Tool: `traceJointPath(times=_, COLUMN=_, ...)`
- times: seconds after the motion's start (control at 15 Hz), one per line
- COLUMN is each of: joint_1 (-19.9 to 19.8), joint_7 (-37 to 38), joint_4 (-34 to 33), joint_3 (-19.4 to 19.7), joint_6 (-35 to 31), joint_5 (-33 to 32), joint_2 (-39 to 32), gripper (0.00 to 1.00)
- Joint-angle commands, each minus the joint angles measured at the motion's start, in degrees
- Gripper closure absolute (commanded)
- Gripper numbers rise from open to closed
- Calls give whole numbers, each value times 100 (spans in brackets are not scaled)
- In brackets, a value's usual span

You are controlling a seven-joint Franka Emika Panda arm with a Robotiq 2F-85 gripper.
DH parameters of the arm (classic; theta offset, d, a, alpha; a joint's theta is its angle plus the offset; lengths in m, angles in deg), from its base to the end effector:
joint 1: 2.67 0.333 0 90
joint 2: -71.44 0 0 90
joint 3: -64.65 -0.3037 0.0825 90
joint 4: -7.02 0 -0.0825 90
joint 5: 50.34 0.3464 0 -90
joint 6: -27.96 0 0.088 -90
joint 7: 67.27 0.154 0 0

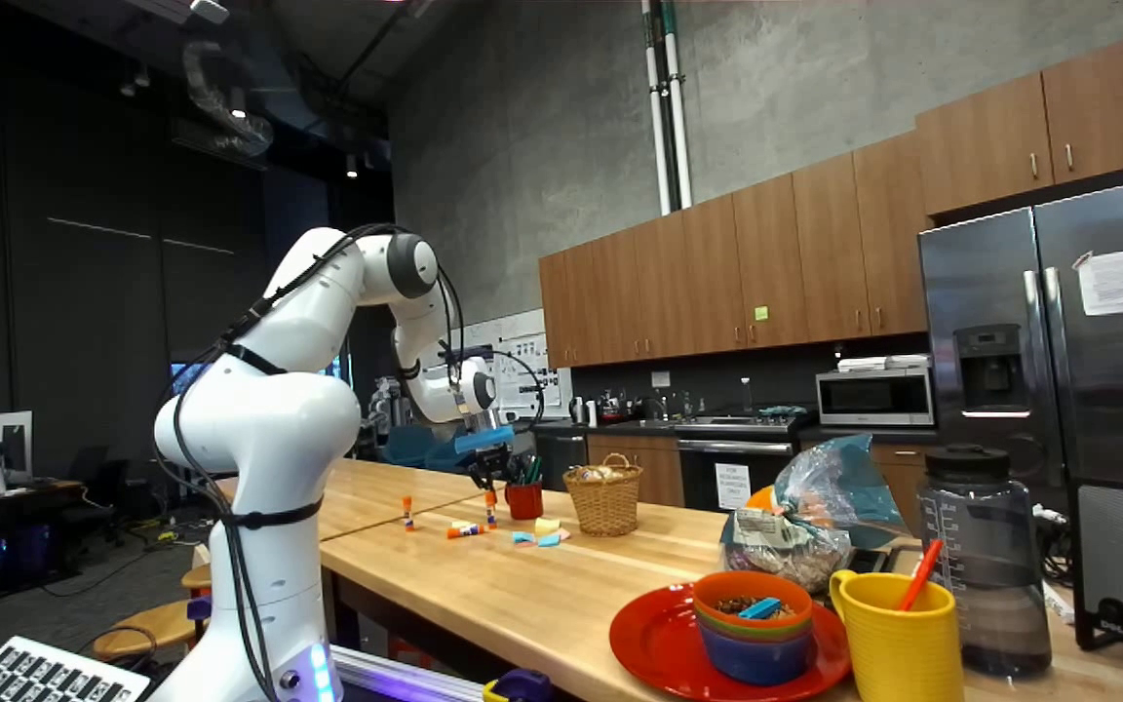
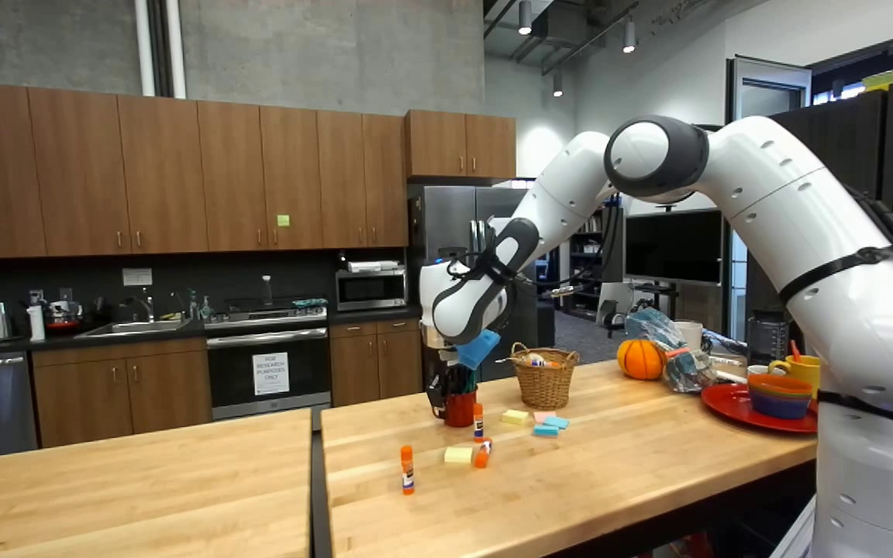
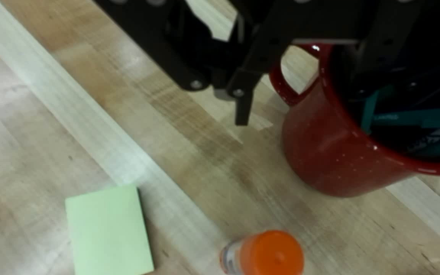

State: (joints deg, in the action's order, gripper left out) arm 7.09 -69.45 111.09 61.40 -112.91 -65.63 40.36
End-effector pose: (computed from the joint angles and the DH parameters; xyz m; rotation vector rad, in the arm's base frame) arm 0.6197 0.1335 0.2197 2.9202 0.6750 0.1739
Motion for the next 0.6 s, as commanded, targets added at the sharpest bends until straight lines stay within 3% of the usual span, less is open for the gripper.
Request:
traceJointPath(times=0.0, joint_1=41, joint_7=156, joint_4=-65, joint_3=-66, joint_6=31, joint_5=233, joint_2=9, gripper=88)
traceJointPath(times=0.13, joint_1=59, joint_7=155, joint_4=-111, joint_3=-140, joint_6=54, joint_5=385, joint_2=-3, gripper=99)
traceJointPath(times=0.53, joint_1=21, joint_7=94, joint_4=-101, joint_3=-487, joint_6=-106, joint_5=1071, joint_2=-34, gripper=98)
